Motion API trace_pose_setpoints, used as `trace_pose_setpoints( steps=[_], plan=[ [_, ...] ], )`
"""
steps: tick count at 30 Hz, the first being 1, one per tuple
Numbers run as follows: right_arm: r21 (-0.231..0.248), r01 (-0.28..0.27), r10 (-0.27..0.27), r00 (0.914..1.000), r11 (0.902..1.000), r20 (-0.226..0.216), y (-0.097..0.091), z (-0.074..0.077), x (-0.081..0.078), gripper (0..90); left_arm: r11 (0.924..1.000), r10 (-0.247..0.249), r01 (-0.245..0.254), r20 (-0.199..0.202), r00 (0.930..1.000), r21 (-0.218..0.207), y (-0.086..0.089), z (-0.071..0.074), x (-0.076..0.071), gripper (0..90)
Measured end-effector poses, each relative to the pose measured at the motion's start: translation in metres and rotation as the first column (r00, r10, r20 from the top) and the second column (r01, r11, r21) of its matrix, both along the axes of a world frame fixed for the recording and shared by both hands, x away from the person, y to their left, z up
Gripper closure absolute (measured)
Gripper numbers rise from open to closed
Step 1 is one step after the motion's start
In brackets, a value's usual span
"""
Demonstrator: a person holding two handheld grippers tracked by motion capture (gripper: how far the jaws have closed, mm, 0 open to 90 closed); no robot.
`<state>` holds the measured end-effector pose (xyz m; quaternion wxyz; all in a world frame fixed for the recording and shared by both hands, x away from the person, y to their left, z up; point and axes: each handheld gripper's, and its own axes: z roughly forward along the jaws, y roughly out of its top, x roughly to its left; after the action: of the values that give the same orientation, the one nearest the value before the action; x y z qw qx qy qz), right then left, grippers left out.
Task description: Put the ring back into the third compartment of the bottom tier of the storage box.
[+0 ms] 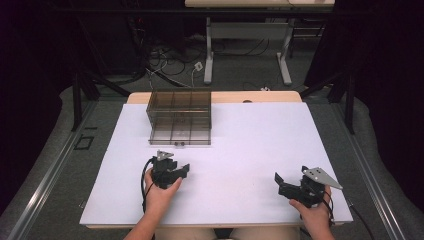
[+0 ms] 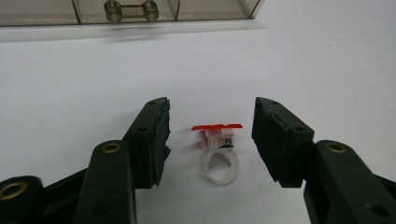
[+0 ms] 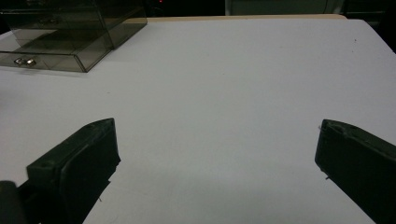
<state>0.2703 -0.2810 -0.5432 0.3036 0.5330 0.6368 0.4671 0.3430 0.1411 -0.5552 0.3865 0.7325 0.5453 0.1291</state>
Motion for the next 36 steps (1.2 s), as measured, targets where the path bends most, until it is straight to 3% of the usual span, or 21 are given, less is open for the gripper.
trace_pose_setpoints(
  steps=[12,36],
  plan=[
    [-0.003,-0.006,0.006,0.9999,1.0000,-0.008,0.0013,-0.0014,0.0003,0.0,0.9997,-0.015,0.016,-0.022,0.9996,0.020,-0.0042,-0.0030,0.0007,53.0],
    [0.005,-0.006,0.006,0.9999,1.0000,-0.011,0.0013,-0.0012,0.0003,0.0,1.0000,-0.004,0.004,-0.043,0.9991,0.009,-0.0018,-0.0041,0.0030,68.0]
  ],
)
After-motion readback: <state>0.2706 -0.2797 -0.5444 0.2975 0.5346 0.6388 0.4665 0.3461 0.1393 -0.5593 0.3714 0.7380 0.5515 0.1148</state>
